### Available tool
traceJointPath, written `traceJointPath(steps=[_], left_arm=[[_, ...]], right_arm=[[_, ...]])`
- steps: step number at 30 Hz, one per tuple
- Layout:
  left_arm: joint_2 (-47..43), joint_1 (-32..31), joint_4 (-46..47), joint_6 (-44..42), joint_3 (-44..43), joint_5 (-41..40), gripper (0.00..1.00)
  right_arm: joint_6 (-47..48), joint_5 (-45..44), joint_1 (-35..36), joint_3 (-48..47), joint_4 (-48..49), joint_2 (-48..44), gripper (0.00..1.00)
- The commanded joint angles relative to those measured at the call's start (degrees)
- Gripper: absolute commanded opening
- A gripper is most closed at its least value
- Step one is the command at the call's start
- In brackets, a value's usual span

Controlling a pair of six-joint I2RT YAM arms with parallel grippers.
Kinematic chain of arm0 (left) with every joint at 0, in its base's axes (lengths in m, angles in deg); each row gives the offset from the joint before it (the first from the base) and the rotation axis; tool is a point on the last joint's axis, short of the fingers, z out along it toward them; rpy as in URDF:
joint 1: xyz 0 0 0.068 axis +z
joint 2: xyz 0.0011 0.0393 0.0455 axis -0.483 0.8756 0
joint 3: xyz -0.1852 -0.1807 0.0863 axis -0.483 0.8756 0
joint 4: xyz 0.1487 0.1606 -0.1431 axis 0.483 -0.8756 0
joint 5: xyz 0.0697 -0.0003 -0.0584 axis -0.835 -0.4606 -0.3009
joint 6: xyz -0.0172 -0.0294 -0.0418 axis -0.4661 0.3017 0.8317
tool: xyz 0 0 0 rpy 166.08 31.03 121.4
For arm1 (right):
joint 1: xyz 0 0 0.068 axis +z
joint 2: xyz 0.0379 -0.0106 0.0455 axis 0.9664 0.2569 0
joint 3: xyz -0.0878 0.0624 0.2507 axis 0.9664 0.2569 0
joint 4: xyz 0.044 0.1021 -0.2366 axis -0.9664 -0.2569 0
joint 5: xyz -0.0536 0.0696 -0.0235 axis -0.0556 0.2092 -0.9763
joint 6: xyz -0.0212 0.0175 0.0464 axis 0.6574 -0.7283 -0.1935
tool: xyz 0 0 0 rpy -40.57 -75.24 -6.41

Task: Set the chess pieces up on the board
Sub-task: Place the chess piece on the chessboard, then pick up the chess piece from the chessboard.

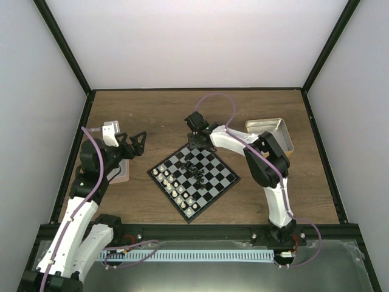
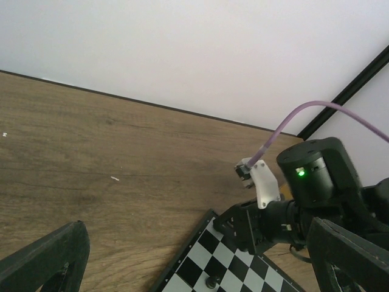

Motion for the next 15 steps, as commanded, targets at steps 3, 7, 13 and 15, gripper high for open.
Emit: traceJointPath(steps=[3, 7, 13, 15], left_arm=[[-0.9, 0.3, 0.3, -0.5, -1.0, -0.3, 1.00], [-2.5, 0.3, 0.5, -0.3, -0.7, -1.1, 1.00], [-3.9, 0.2, 0.3, 0.3, -0.6, -2.8, 1.00], [-4.0, 0.3, -0.1, 0.3, -0.4, -3.1, 1.00]], right_arm=[[-3.4, -1.1, 1.1, -1.9, -4.7, -8.2, 0.42], [-4.1, 0.2, 3.6, -0.5, -5.5, -10.2, 0.45], [-5.1, 3.7, 7.3, 0.1, -6.1, -8.2, 0.42], [-5.4, 4.2, 7.9, 0.5, -5.8, -7.5, 0.42]])
